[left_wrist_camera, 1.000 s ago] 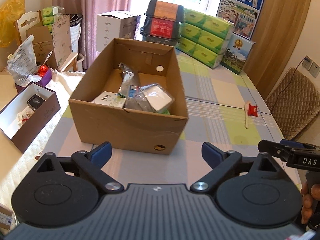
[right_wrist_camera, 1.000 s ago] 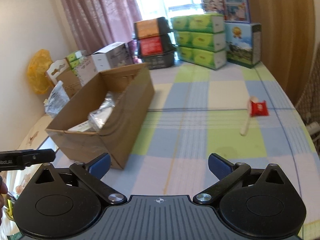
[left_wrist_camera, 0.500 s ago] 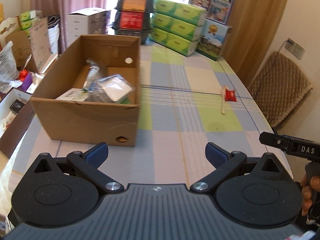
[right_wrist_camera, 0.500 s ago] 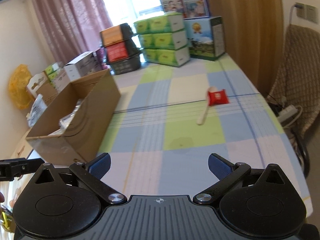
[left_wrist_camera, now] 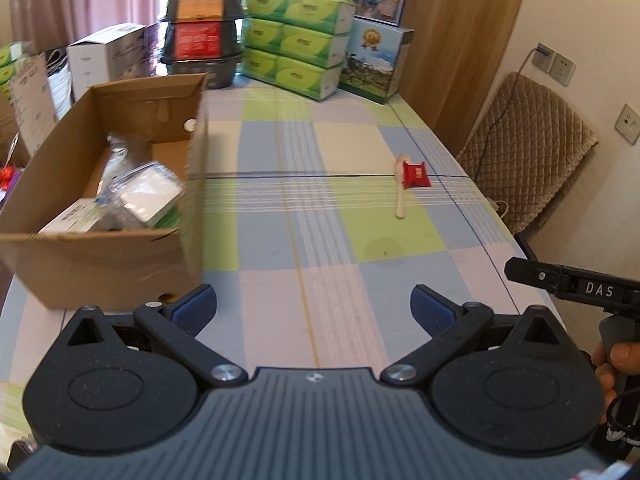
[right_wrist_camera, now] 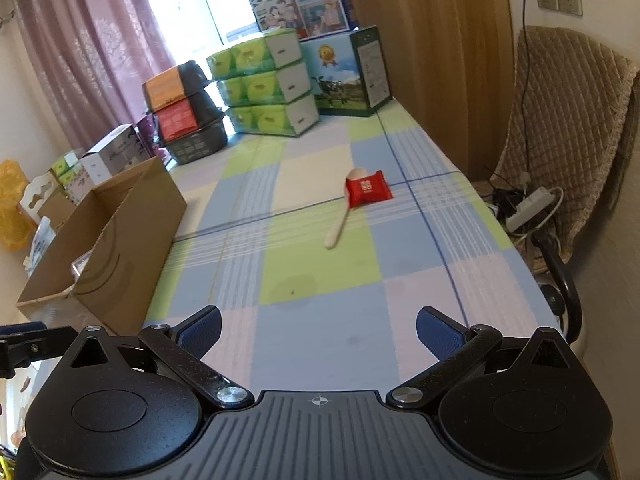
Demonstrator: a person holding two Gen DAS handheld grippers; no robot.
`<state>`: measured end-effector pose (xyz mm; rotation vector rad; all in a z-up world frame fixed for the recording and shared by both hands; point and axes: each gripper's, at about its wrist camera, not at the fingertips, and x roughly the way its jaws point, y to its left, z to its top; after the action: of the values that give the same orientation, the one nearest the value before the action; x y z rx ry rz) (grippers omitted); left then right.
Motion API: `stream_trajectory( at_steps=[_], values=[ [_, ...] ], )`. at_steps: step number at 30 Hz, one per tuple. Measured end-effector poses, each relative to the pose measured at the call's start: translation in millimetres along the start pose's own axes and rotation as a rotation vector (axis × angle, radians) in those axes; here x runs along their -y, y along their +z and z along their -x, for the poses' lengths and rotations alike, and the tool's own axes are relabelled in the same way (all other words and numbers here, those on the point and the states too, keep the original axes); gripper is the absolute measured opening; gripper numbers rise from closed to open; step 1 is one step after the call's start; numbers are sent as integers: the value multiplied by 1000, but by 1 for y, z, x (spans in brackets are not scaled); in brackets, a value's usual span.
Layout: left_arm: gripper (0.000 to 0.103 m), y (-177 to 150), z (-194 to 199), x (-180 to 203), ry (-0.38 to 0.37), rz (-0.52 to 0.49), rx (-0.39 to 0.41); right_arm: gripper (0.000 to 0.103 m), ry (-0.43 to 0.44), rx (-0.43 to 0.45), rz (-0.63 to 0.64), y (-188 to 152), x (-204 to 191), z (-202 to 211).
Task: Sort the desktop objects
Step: 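Move both tools back toward the red packet and wooden spoon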
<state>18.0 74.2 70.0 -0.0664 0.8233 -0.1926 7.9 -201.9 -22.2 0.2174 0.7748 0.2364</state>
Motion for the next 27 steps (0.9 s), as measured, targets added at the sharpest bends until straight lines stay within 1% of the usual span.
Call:
stream_trajectory(
  at_steps=[10, 17, 21, 27],
  values=[
    [101, 14, -30, 25, -34, -60, -15, 101, -33, -24, -16, 2, 21, -14],
    [101, 25, -55, 38, -40, -99, -28, 101, -50, -38, -2, 8, 31, -34],
    [101, 38, -76, 41, -41, -111, -34, 101, -50, -26, 35, 22, 35, -49],
    [101, 63, -115, 38, -50, -95, -34, 101, -38, 16, 108, 49, 42, -80]
  ],
)
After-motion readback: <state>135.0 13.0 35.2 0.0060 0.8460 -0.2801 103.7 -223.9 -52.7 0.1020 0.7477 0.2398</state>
